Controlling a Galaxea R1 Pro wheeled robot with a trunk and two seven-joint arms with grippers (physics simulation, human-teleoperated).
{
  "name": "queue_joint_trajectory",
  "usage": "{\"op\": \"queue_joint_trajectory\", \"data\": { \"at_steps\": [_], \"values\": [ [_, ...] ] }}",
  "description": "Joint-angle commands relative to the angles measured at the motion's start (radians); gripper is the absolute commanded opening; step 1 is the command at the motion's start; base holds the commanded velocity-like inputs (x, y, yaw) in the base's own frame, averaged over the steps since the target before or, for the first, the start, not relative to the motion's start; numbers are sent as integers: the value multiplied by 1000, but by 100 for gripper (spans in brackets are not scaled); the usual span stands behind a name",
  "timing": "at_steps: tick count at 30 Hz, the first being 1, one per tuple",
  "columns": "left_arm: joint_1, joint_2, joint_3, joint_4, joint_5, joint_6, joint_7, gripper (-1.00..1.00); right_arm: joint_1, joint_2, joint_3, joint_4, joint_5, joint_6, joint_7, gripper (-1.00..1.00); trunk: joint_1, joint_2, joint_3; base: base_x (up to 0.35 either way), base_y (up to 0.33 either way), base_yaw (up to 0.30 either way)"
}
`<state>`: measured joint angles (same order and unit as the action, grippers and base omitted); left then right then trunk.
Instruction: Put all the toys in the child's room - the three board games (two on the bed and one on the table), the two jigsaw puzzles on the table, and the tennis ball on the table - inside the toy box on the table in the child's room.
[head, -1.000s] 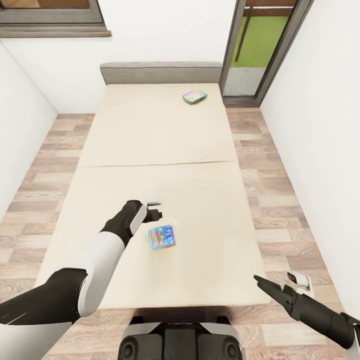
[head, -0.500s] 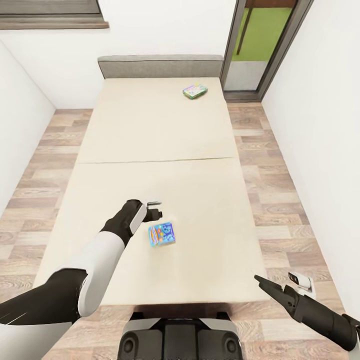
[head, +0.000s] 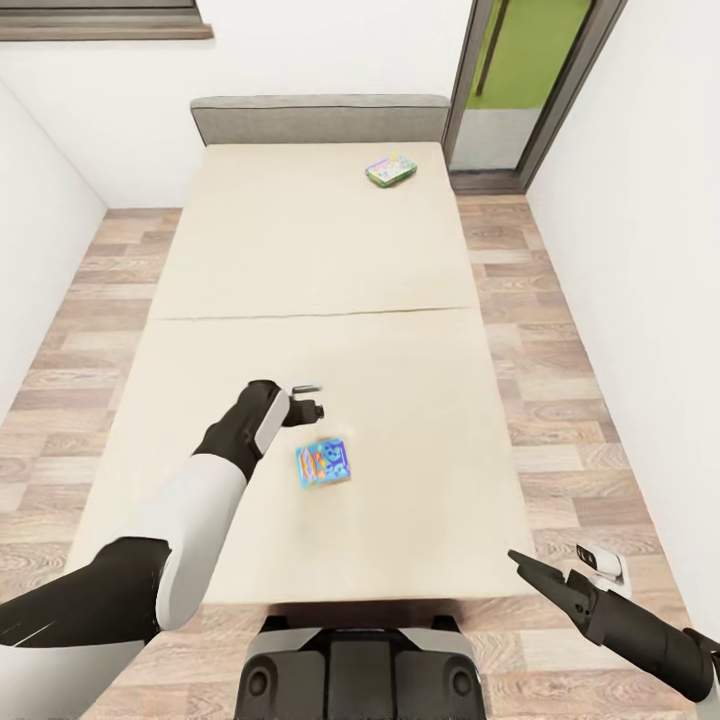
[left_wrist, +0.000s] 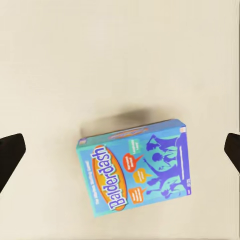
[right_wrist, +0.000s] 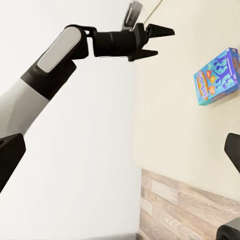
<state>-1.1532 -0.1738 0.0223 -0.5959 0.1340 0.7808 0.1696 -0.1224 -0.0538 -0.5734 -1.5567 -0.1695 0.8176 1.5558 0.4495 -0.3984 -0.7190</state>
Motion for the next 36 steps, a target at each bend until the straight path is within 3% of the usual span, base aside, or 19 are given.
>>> {"op": "queue_joint_trajectory", "data": {
  "at_steps": [1, 15, 36],
  "values": [
    [-5, -1, 2, -5, 11, 10, 8, 100, 0, 0, 0, 0, -1, 10, 3, 100, 0, -2, -3, 0, 0, 0],
    [-45, -1, 3, -18, 12, 37, 10, 100, 0, 0, 1, 1, 3, 7, 3, 100, 0, -2, -26, 0, 0, 0],
    [-48, -1, 4, -9, 12, 25, 8, 100, 0, 0, 1, 2, 12, 6, 2, 100, 0, -2, -60, 0, 0, 0]
  ]
}}
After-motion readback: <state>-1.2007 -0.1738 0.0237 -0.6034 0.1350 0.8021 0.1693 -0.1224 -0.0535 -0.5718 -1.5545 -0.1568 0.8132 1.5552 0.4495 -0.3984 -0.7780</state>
